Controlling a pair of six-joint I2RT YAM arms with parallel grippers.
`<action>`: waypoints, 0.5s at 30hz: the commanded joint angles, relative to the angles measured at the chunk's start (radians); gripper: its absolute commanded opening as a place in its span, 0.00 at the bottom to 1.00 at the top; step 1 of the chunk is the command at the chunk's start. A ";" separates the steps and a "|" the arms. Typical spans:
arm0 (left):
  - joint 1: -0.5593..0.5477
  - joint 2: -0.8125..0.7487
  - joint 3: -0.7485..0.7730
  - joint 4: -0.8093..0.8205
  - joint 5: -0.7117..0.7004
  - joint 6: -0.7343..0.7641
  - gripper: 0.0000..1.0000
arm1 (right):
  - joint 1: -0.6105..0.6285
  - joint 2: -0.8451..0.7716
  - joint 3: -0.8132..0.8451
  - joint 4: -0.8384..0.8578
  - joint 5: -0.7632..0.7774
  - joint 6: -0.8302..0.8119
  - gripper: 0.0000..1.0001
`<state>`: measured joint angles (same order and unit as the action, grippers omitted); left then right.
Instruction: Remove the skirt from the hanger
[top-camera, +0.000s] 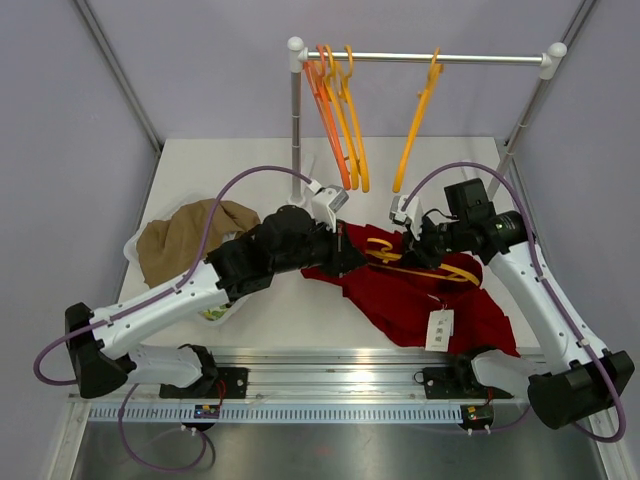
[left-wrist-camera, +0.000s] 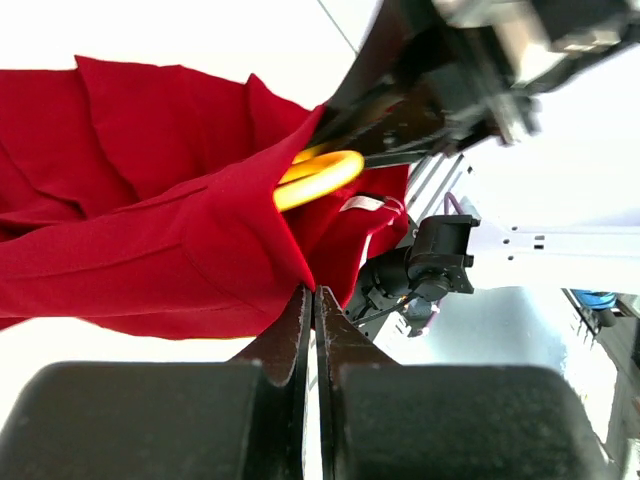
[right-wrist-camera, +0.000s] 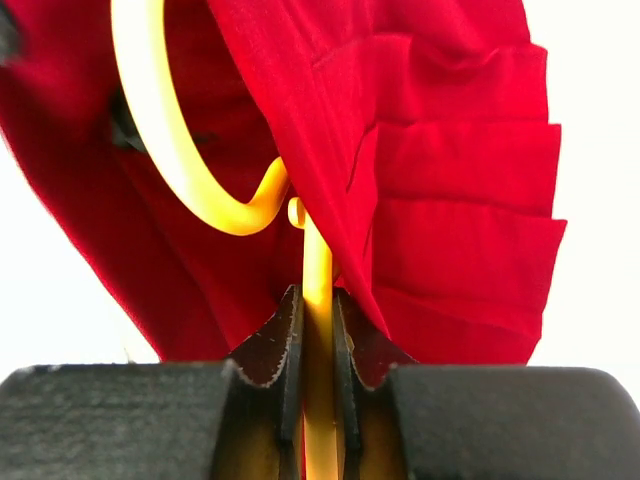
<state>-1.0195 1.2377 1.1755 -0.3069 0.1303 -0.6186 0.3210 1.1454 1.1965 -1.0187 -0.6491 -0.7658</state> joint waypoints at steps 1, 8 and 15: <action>-0.017 -0.067 0.066 0.003 0.008 0.042 0.00 | 0.009 0.010 0.060 0.033 -0.032 -0.038 0.00; 0.006 -0.099 0.016 -0.087 -0.119 0.128 0.00 | 0.009 -0.036 0.215 -0.167 0.023 -0.184 0.00; 0.120 -0.123 -0.077 -0.126 -0.268 0.174 0.00 | 0.006 -0.091 0.238 -0.296 0.118 -0.199 0.00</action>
<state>-0.9592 1.1400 1.1332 -0.4282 -0.0467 -0.4839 0.3248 1.0847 1.4029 -1.2430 -0.5930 -0.9390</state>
